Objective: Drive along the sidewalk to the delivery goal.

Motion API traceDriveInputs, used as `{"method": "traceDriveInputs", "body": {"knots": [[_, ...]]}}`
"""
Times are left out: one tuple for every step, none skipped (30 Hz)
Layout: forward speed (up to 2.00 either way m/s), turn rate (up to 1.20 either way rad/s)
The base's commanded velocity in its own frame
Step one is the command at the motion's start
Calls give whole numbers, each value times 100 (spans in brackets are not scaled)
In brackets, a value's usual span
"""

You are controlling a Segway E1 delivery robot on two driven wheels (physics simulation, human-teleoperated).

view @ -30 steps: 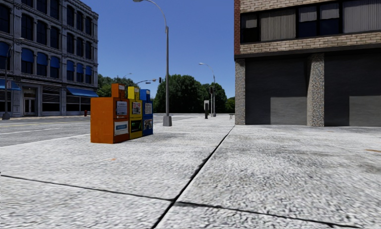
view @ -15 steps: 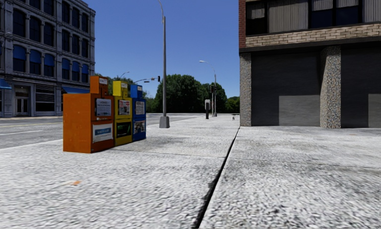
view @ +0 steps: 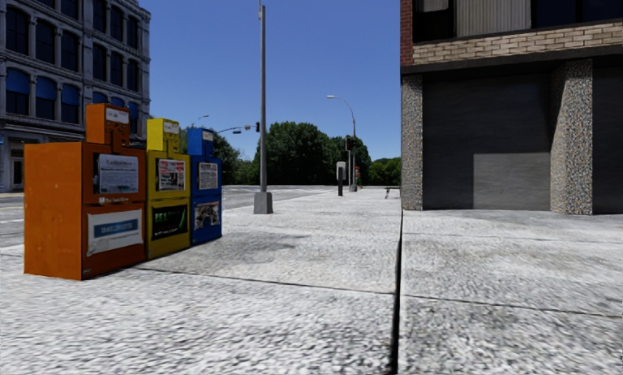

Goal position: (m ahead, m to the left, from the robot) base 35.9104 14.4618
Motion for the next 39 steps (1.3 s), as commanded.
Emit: {"method": "traceDriveInputs", "body": {"knots": [[200,0],[200,0],[200,0],[200,0],[200,0],[200,0],[200,0],[200,0],[200,0],[200,0],[200,0],[200,0],[200,0],[200,0],[200,0],[200,0],[200,0],[200,0],[200,0],[200,0],[200,0],[200,0],[200,-5],[200,-22],[200,-42],[200,-42],[200,-55],[200,-62],[200,-64],[200,-64],[200,-64],[200,-64],[200,-61],[200,-12],[200,-1],[200,-1],[200,0],[200,0],[200,0]]}}
